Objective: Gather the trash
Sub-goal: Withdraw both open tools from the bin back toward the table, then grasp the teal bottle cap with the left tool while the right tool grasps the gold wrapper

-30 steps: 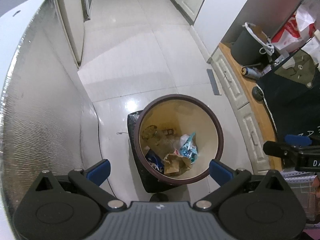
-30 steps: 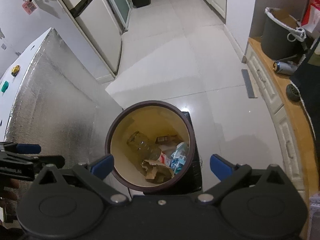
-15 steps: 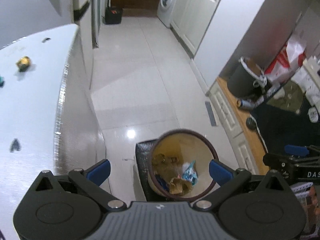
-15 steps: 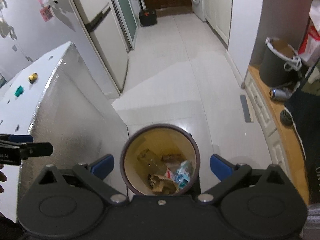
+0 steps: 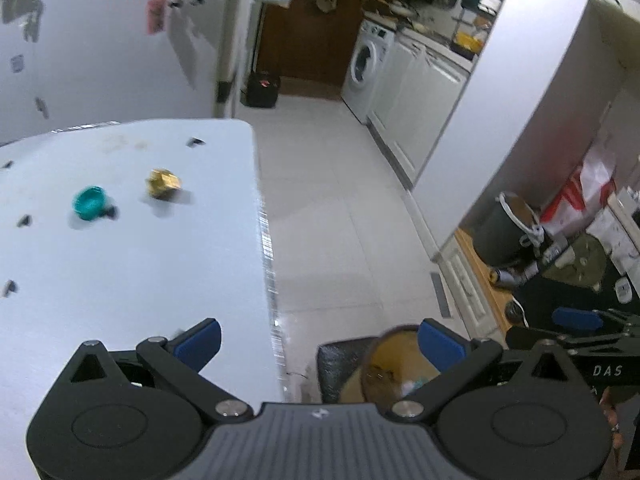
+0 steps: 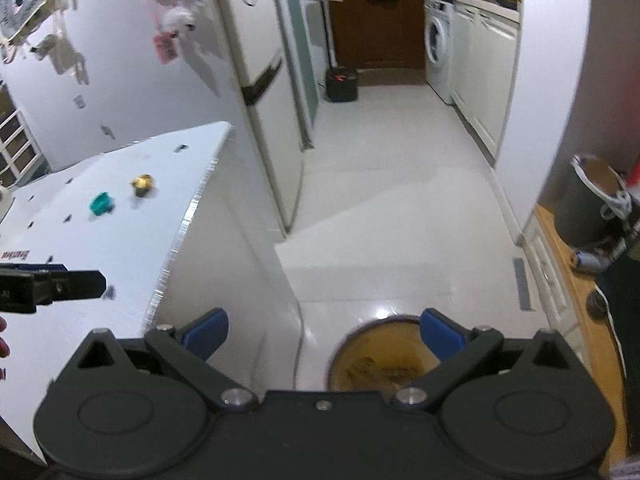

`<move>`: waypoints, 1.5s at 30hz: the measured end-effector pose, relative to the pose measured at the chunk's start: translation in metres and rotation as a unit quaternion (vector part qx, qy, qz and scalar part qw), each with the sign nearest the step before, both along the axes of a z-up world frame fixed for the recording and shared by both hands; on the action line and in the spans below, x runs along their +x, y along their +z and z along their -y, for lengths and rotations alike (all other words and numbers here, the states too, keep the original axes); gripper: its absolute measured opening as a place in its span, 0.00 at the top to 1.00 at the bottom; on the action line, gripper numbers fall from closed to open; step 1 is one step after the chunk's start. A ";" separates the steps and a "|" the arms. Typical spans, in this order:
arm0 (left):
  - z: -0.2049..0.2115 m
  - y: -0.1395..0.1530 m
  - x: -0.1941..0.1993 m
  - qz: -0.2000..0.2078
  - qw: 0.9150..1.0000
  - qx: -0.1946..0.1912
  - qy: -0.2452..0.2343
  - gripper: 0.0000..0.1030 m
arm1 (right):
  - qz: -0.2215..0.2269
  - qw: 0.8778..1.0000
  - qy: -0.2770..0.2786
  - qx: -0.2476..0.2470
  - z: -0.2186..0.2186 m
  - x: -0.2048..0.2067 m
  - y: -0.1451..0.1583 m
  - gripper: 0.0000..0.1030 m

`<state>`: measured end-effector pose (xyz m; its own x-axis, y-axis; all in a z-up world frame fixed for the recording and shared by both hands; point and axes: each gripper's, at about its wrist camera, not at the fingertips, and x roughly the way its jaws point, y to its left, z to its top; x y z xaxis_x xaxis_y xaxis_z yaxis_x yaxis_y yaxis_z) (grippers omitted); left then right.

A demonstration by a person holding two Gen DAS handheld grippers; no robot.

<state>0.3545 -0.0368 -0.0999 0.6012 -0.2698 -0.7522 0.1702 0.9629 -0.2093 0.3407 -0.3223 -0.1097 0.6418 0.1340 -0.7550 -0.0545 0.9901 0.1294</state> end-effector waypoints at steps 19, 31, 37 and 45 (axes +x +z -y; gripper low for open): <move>-0.179 0.019 0.018 0.047 0.996 0.004 0.071 0.00 | 0.037 0.997 0.071 0.000 -0.192 0.050 0.020 0.00; -0.229 0.004 0.068 0.056 0.996 0.015 0.068 0.00 | 0.050 0.996 0.072 -0.010 -0.253 0.091 0.015 0.00; -0.234 -0.013 0.107 0.064 0.997 0.023 0.044 0.00 | 0.042 0.996 0.075 -0.024 -0.269 0.125 0.006 0.00; -0.233 -0.046 0.157 0.069 0.997 0.026 0.008 0.07 | 0.023 0.995 0.093 -0.024 -0.284 0.181 -0.005 0.09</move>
<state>0.5116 0.1958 -0.1460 0.7036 -0.2222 -0.6749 0.1786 0.9747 -0.1347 0.5216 -0.0381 -0.1149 0.6440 0.2188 -0.7330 -0.2420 0.9673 0.0761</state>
